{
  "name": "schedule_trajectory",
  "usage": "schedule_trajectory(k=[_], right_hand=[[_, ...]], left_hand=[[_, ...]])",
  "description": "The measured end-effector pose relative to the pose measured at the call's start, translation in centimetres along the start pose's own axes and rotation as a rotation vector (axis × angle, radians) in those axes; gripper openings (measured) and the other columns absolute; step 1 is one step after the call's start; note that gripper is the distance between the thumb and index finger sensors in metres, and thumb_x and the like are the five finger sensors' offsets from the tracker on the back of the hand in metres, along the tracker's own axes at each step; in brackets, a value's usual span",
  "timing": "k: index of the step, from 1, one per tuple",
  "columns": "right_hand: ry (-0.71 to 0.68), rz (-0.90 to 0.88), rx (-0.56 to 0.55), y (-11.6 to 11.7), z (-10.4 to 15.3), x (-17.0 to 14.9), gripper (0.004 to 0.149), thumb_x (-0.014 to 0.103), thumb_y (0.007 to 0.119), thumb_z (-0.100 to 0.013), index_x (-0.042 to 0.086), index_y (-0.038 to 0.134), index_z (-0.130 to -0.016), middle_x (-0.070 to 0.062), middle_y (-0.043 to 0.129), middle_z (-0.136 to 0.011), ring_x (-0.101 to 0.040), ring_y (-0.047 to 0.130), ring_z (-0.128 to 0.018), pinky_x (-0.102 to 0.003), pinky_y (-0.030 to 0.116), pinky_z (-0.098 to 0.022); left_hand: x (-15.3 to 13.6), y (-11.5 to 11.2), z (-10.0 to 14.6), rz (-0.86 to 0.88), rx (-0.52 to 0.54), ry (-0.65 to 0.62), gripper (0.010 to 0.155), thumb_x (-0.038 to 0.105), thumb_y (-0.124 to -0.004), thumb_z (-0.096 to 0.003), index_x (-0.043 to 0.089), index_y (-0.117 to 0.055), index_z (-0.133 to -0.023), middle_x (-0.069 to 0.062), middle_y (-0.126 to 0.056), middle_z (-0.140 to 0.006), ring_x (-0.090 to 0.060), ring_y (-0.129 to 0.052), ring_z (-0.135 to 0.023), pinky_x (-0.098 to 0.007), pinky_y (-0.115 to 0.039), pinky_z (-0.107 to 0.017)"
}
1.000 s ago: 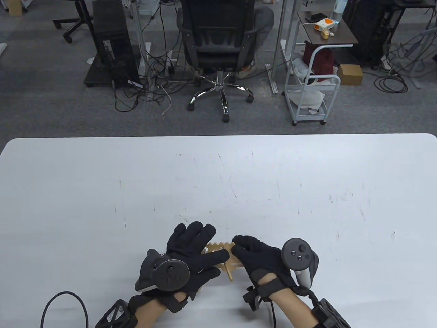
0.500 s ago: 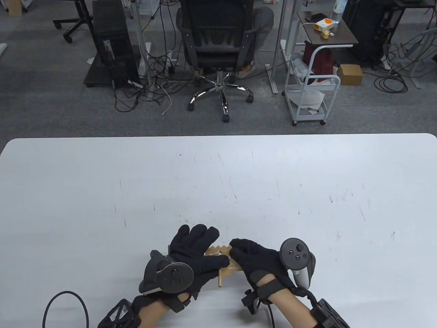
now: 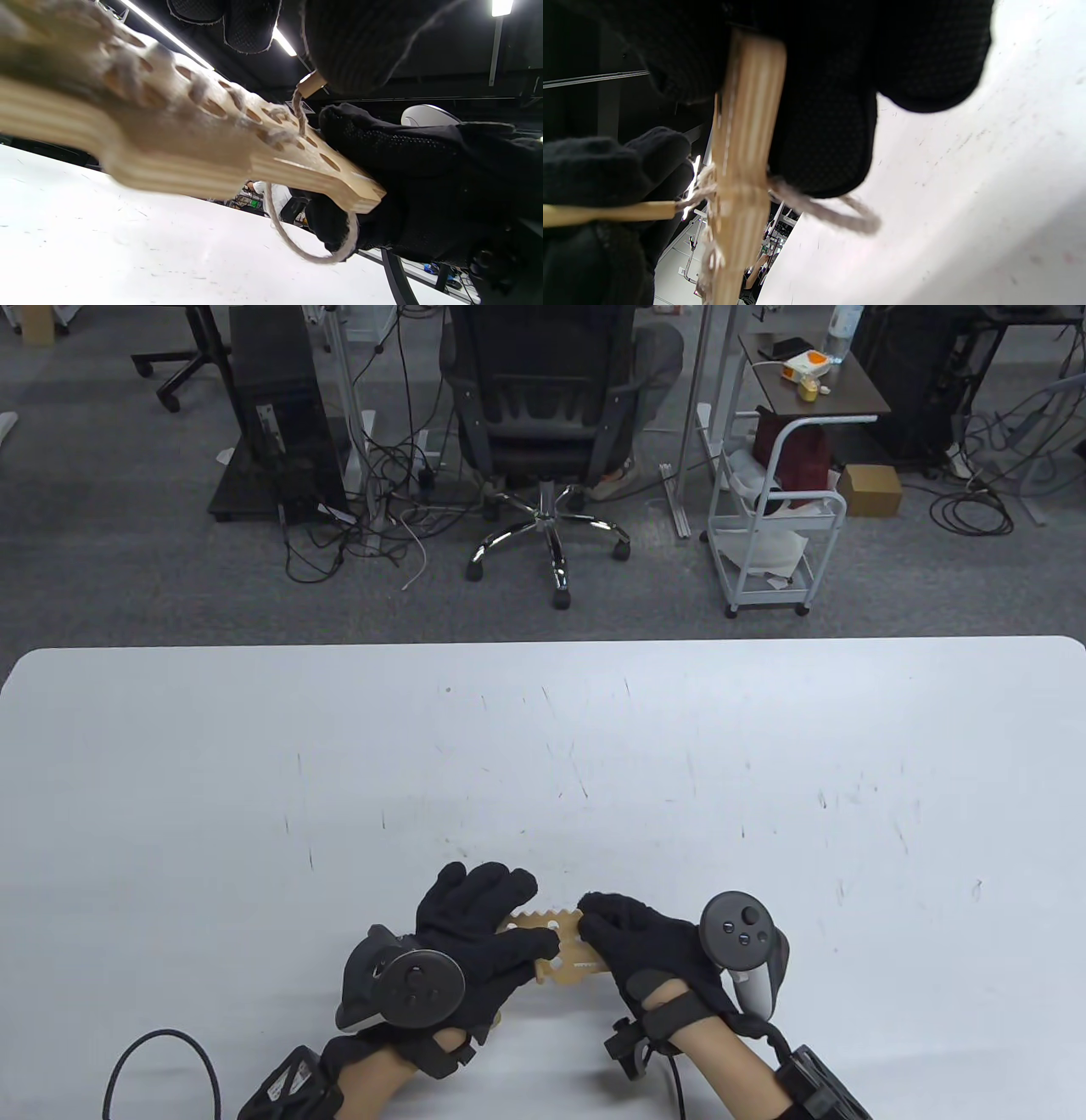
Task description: Thread rope through all holes on crocodile lacing toy
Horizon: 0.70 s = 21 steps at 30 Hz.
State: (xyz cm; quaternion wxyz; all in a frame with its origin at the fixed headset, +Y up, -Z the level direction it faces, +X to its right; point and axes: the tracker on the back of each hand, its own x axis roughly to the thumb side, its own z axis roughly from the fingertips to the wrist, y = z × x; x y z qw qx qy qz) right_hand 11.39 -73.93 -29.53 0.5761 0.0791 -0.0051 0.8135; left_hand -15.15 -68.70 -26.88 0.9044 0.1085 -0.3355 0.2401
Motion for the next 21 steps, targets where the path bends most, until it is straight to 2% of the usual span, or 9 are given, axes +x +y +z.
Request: schedule_trajectory(k=[21], right_hand=[[0.056, -0.020, -0.064, -1.9, -0.9, -1.2, 0.046, 0.039, 0.086, -0.045, 0.012, 0.085, -0.081, -0.004, 0.108, -0.061, -0.020, 0.112, -0.041, -0.041, 0.087, -0.036]], left_hand=[[-2.4, 2.4, 0.4, -0.004, 0.096, 0.088, 0.046, 0.041, -0.085, -0.0425, 0.049, -0.080, -0.088, -0.002, -0.060, -0.114, -0.034, -0.048, -0.108, -0.062, -0.028, -0.079]])
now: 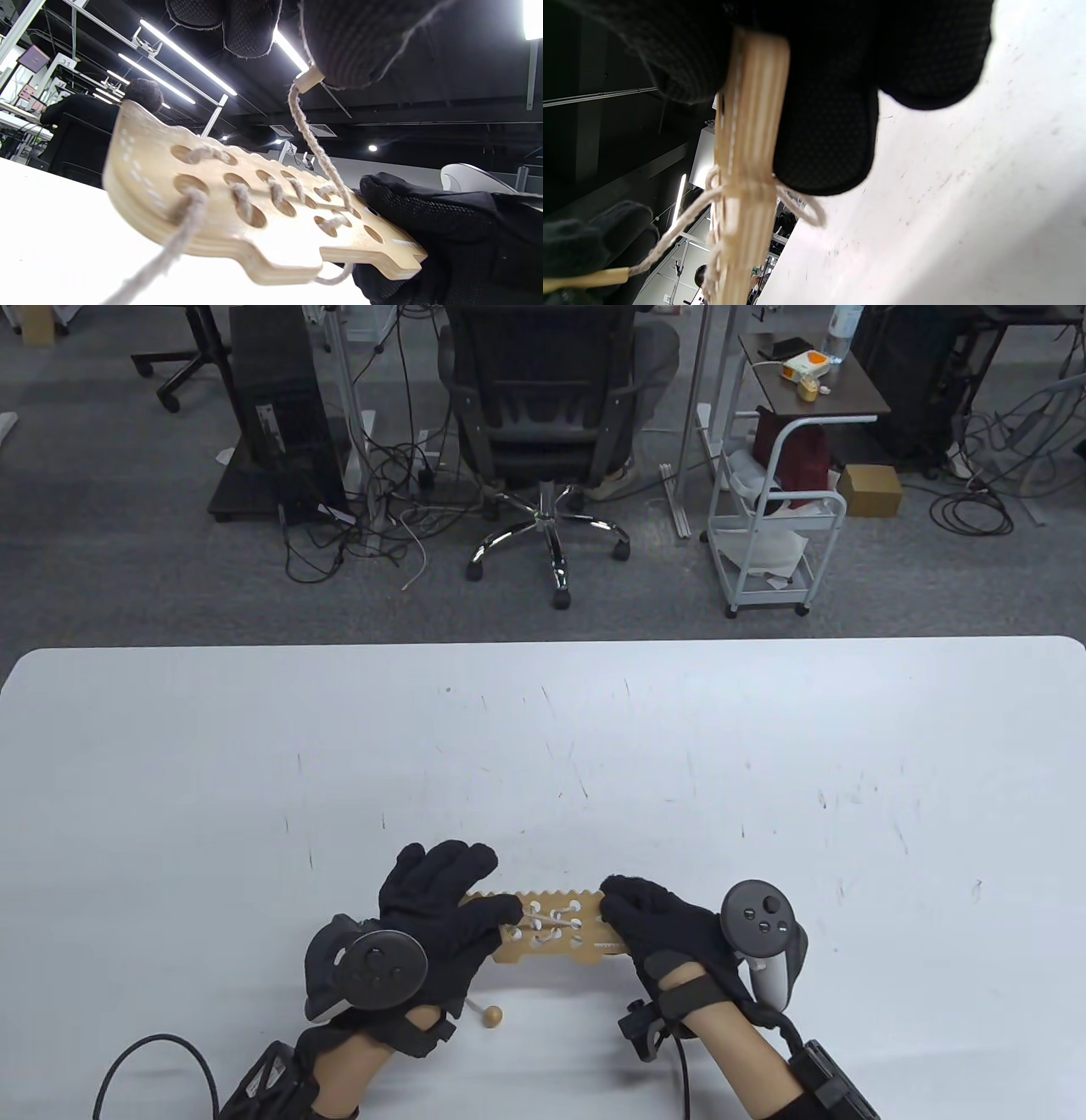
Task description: Thread rope through all holes on crocodile lacing toy
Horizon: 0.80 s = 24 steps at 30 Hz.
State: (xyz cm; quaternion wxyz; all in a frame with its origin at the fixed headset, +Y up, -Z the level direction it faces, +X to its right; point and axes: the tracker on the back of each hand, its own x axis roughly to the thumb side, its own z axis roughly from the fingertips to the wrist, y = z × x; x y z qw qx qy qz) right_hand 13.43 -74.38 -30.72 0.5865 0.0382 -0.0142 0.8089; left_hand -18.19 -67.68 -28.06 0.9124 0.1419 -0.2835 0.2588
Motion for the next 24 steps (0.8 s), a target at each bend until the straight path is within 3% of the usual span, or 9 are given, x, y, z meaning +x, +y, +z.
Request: schedule_trajectory(k=[24], right_hand=[[0.068, -0.010, -0.095, -2.4, -1.2, -1.6, 0.046, 0.039, 0.086, -0.045, 0.012, 0.085, -0.082, -0.004, 0.108, -0.061, -0.021, 0.112, -0.041, -0.041, 0.087, -0.036]], left_hand=[[-4.1, 2.1, 0.1, 0.010, 0.083, 0.143, 0.047, 0.040, -0.083, -0.0429, 0.047, -0.078, -0.089, -0.002, -0.065, -0.111, -0.034, -0.052, -0.107, -0.062, -0.029, -0.079]])
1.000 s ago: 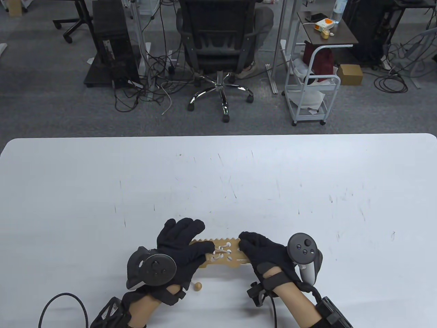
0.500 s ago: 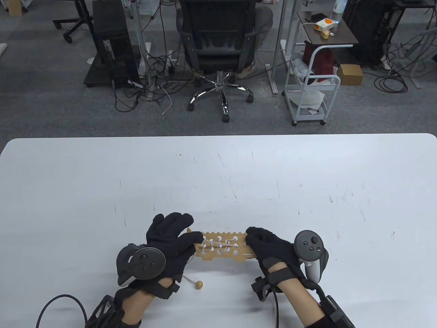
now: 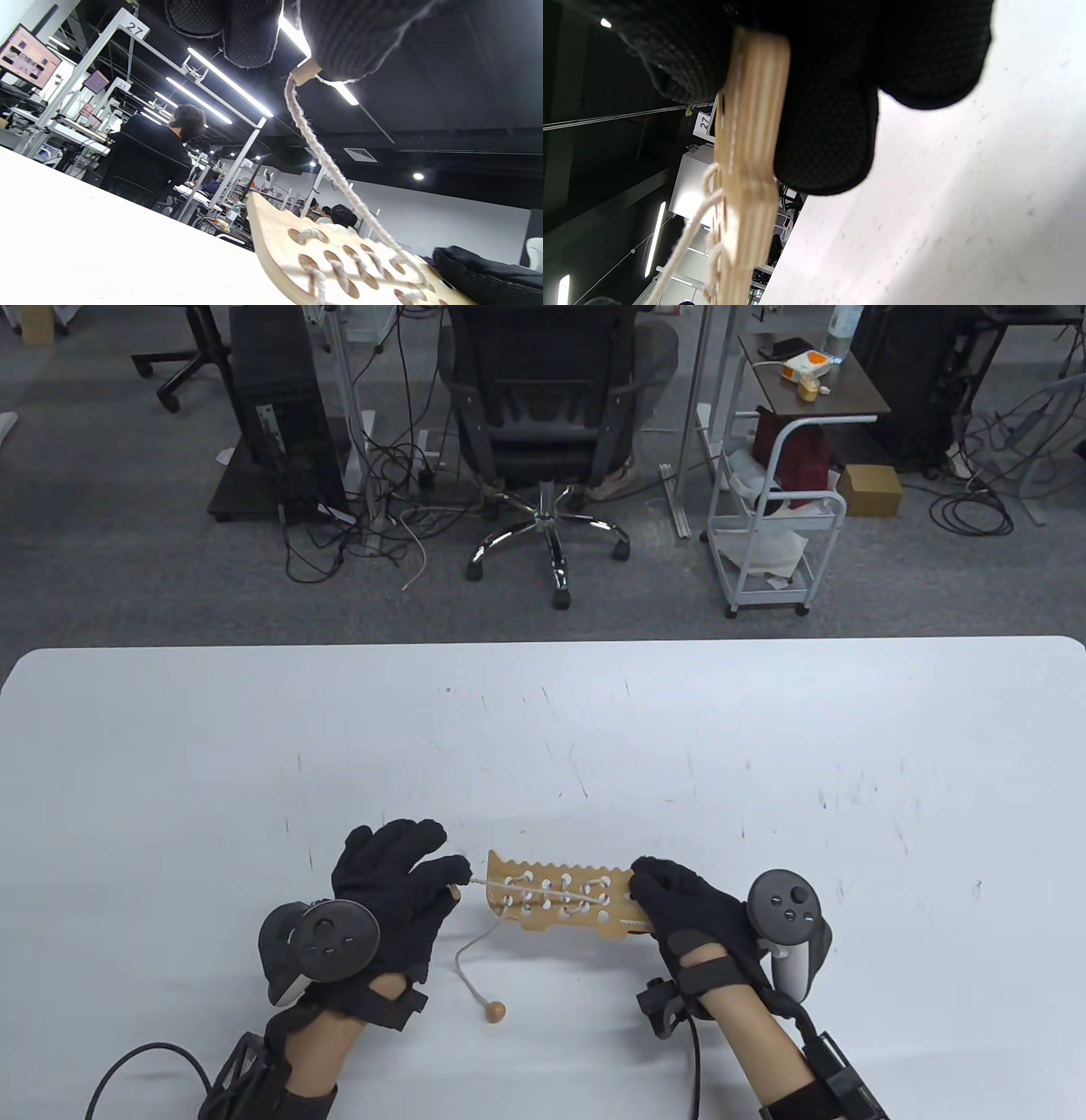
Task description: Thread rope through all holes on crocodile lacing toy
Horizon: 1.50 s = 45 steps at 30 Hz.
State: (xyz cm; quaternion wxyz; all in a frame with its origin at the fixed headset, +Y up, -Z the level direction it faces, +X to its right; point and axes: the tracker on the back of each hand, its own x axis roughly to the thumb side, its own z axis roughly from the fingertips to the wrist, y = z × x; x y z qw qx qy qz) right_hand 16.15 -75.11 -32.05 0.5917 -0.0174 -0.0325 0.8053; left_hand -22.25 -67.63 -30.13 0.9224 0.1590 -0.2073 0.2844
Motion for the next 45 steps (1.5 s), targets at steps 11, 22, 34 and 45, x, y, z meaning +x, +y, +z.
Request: schedule_trajectory(k=[11, 22, 34, 45], right_hand=[[0.014, -0.001, -0.025, -0.5, -0.5, -0.4, 0.045, 0.040, 0.086, -0.045, 0.012, 0.085, -0.081, -0.004, 0.108, -0.061, -0.020, 0.112, -0.041, -0.041, 0.087, -0.036], [-0.048, 0.038, -0.009, 0.2, 0.0, 0.3, 0.045, 0.040, 0.086, -0.045, 0.012, 0.086, -0.081, -0.004, 0.108, -0.061, -0.020, 0.112, -0.041, -0.041, 0.087, -0.035], [-0.088, 0.030, 0.009, 0.9, 0.6, 1.0, 0.045, 0.039, 0.086, -0.045, 0.012, 0.086, -0.081, -0.004, 0.109, -0.061, -0.021, 0.112, -0.040, -0.041, 0.087, -0.035], [-0.105, 0.041, 0.011, 1.2, 1.2, 1.4, 0.045, 0.041, 0.087, -0.044, 0.014, 0.088, -0.080, -0.003, 0.110, -0.060, -0.019, 0.110, -0.036, -0.041, 0.086, -0.034]], left_hand=[[-1.4, 0.5, -0.1, -0.018, 0.016, 0.052, 0.047, 0.039, -0.081, -0.0418, 0.047, -0.078, -0.088, -0.003, -0.065, -0.111, -0.035, -0.050, -0.107, -0.062, -0.028, -0.079], [0.5, -0.1, -0.1, -0.002, -0.020, -0.004, 0.048, 0.035, -0.081, -0.0407, 0.039, -0.079, -0.088, 0.003, -0.099, -0.084, -0.027, -0.090, -0.086, -0.061, -0.045, -0.078], [3.2, -1.3, 0.2, 0.011, -0.095, -0.103, 0.058, 0.035, -0.088, -0.0401, 0.035, -0.076, -0.097, 0.005, -0.099, -0.075, -0.025, -0.091, -0.079, -0.060, -0.049, -0.077], [4.9, -2.7, 0.6, 0.002, -0.170, -0.181, 0.045, 0.038, -0.090, -0.0411, 0.036, -0.086, -0.086, 0.005, -0.101, -0.073, -0.024, -0.092, -0.078, -0.059, -0.051, -0.077]])
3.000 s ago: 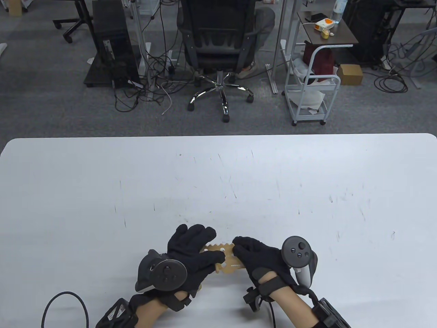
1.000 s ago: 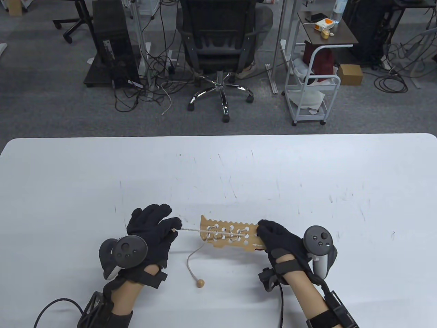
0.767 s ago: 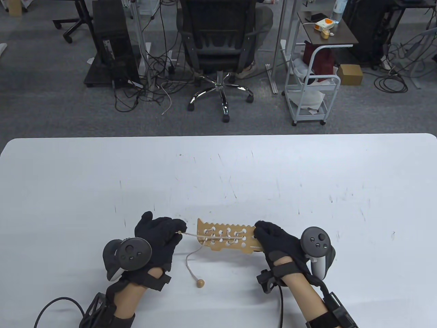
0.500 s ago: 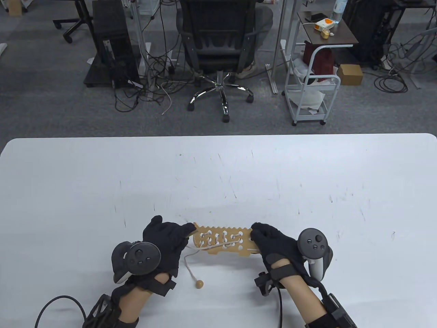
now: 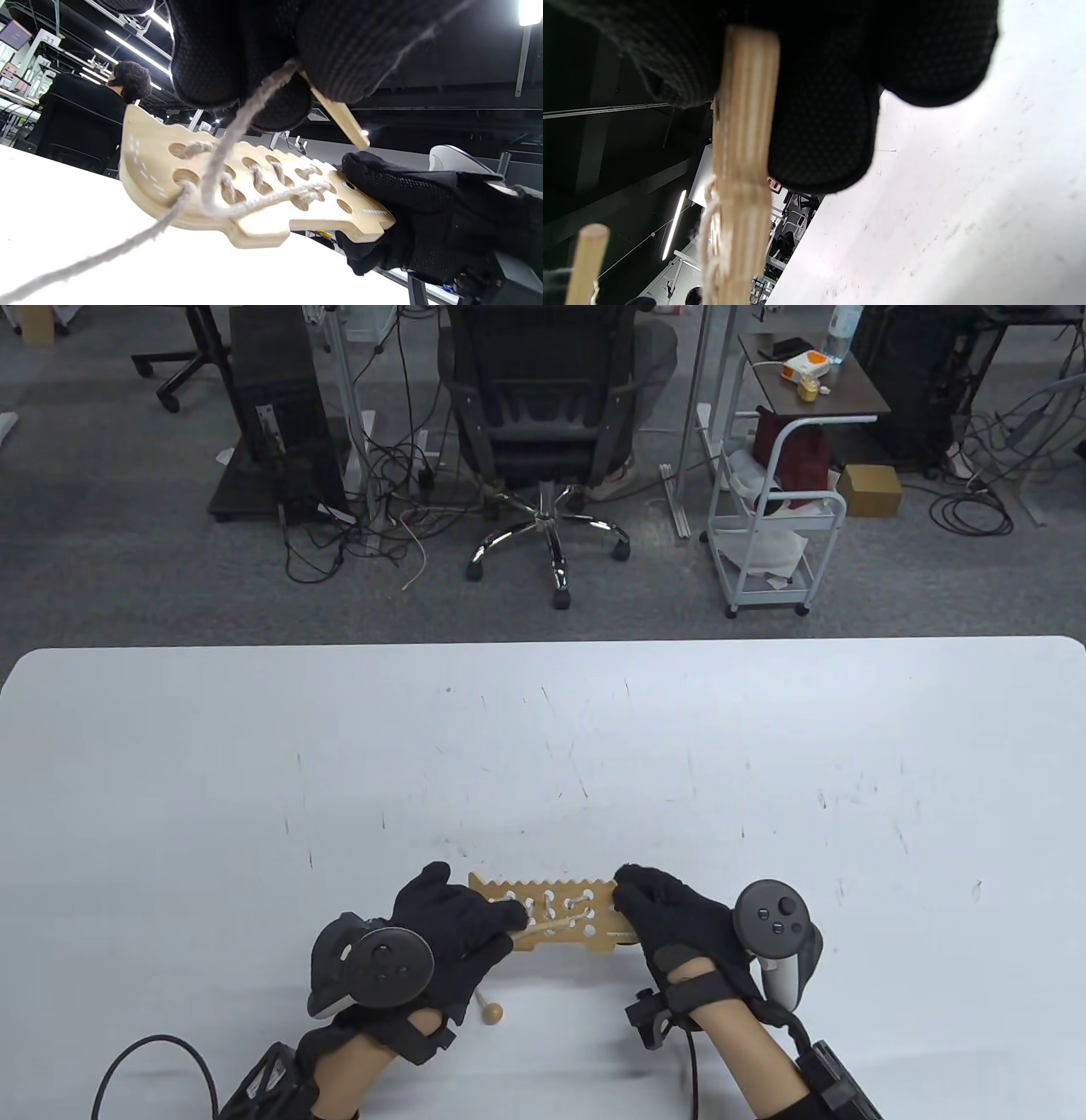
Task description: Thread rope through all holes on crocodile lacing toy
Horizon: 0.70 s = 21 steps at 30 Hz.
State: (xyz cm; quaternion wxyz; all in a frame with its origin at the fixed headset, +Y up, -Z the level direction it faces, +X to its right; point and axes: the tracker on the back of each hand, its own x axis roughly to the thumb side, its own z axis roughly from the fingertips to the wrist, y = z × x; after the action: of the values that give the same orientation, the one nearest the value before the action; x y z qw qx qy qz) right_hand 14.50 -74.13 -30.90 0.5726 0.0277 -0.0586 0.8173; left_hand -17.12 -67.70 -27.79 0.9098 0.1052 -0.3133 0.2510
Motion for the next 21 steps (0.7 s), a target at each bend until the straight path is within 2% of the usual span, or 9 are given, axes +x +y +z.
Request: schedule_trajectory(k=[21], right_hand=[[-0.051, 0.048, 0.049, 1.4, 1.2, 1.4, 0.045, 0.041, 0.087, -0.045, 0.014, 0.088, -0.080, -0.003, 0.110, -0.059, -0.018, 0.109, -0.033, -0.041, 0.086, -0.034]], left_hand=[[1.7, -0.8, -0.2, -0.006, -0.105, -0.027, 0.040, 0.040, -0.092, -0.0424, 0.033, -0.091, -0.082, 0.003, -0.102, -0.065, -0.025, -0.093, -0.072, -0.059, -0.050, -0.077]])
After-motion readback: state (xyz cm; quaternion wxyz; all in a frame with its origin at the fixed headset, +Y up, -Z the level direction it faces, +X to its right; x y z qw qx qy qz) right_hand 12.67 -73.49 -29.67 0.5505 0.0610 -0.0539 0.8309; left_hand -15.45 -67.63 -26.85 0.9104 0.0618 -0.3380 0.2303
